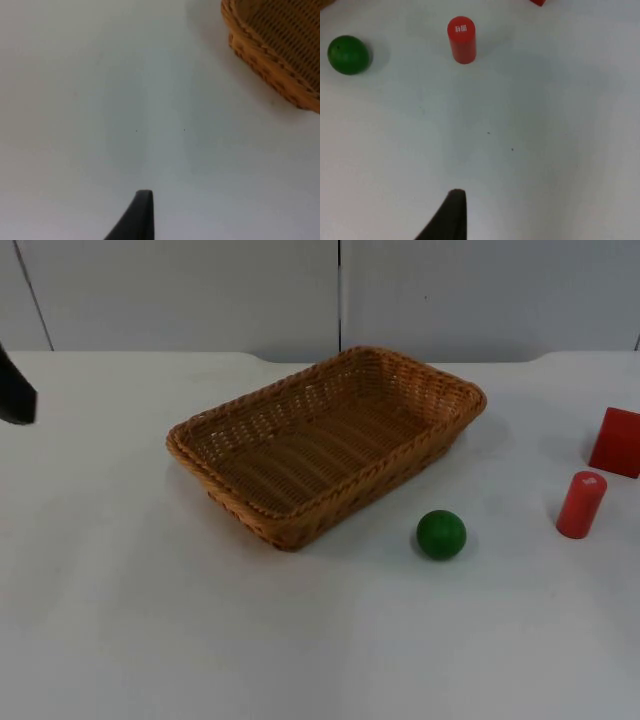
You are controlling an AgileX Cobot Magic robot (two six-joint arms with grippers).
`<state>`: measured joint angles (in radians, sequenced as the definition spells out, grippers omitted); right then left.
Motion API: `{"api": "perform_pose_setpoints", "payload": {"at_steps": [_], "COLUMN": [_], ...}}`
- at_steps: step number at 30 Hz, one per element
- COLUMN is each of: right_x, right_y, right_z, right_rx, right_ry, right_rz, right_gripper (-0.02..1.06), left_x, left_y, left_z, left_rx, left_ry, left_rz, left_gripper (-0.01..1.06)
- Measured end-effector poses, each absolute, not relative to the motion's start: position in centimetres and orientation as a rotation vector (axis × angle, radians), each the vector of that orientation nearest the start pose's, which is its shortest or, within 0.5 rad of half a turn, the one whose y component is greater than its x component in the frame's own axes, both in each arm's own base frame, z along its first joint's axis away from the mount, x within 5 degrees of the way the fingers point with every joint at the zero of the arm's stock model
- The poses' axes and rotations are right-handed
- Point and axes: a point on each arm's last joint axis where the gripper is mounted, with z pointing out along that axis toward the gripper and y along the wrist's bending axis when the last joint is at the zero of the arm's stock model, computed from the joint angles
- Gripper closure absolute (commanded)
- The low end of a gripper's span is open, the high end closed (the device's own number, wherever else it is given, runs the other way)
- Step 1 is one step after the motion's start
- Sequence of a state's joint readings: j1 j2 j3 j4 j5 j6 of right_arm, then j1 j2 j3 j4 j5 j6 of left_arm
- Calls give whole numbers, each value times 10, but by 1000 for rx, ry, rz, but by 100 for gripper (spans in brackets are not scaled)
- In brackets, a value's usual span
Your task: Pick up the basket with the left hand and place the object to the left of the red cylinder into the basket with the right hand.
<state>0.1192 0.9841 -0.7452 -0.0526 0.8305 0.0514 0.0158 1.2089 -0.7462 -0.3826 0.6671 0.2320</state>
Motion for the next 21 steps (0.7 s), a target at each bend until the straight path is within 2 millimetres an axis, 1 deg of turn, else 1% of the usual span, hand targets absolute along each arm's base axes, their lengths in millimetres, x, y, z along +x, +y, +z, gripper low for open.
{"api": "perform_pose_setpoints", "payload": {"at_steps": [1,2,5,6,8,9,10,11,13,15,16,17,20,21], "right_x": [177,177,177,177,177,177,177,177,177,177,177,177,177,177], "right_y": [18,18,18,18,18,18,18,18,18,18,18,18,18,18], "right_z": [288,288,288,288,288,288,288,288,288,288,288,288,288,288], "right_rx": [-117,-117,-114,-114,-114,-114,-114,-114,-114,-114,-114,-114,-114,-114], "right_ry": [2549,2549,2542,2542,2540,2538,2538,2538,2538,2538,2538,2538,2538,2538], "right_rz": [3,3,4,4,5,5,5,5,5,5,5,5,5,5], "right_gripper": [-1,-1,-1,-1,-1,-1,-1,-1,-1,-1,-1,-1,-1,-1], "left_x": [233,233,260,260,280,297,308,308,329,349,349,358,384,384], "left_y": [-18,-18,-23,-23,-34,-43,-51,-51,-67,-82,-82,-88,-98,-98], "left_z": [249,249,235,235,228,222,221,221,212,211,211,208,208,208], "left_rx": [-33,-33,-31,-31,4,23,41,41,86,151,151,181,273,273], "left_ry": [2592,2592,2651,2651,2676,2692,2693,2693,2719,2739,2739,2755,2779,2779], "left_rz": [-336,-336,-382,-382,-408,-423,-435,-435,-452,-457,-457,-452,-401,-401], "left_gripper": [2,4,6,6,6,6,6,6,6,6,6,6,6,6]}}
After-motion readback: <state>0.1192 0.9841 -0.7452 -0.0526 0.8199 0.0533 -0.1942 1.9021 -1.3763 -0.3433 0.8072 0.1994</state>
